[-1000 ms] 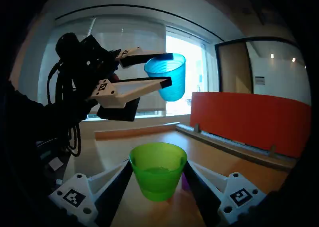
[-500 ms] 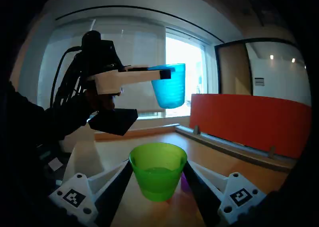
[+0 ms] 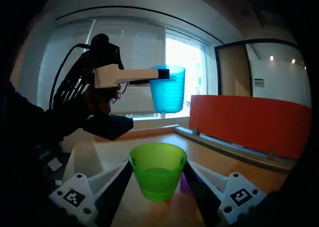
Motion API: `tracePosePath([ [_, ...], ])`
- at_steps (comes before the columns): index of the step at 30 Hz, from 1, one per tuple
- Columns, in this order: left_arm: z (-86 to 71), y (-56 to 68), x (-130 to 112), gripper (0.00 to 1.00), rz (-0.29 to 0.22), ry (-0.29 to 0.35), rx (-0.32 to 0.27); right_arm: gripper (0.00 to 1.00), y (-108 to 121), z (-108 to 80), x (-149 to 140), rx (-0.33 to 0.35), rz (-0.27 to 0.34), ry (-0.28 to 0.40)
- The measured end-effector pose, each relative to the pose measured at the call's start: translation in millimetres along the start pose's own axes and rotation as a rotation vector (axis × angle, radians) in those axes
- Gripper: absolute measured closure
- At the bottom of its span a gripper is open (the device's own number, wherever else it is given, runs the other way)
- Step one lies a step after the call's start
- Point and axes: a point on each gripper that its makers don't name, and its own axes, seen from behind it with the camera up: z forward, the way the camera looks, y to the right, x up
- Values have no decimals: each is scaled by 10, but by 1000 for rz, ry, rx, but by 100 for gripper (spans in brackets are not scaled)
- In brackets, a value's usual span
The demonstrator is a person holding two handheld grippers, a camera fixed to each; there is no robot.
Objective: Pour water
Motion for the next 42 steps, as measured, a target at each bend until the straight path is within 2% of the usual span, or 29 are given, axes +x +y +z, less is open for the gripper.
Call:
tracePosePath([
  [6, -8, 9, -75, 11, -11, -22, -2, 10, 14, -20, 13, -3, 14, 4],
  [12, -52, -39, -197, 11, -20, -56, 4, 10, 47, -58, -9, -13, 11, -16],
  [25, -93, -56, -819, 11, -21, -211, -11, 10, 205, -229, -162, -37, 24, -89],
  [35, -79, 28, -1325, 11, 3, -339, -40, 10, 349, -398, -383, -51, 30, -185],
  [42, -102, 119, -1596, 10, 28, -419, -71, 10, 410, -530, -507, -51, 34, -244],
])
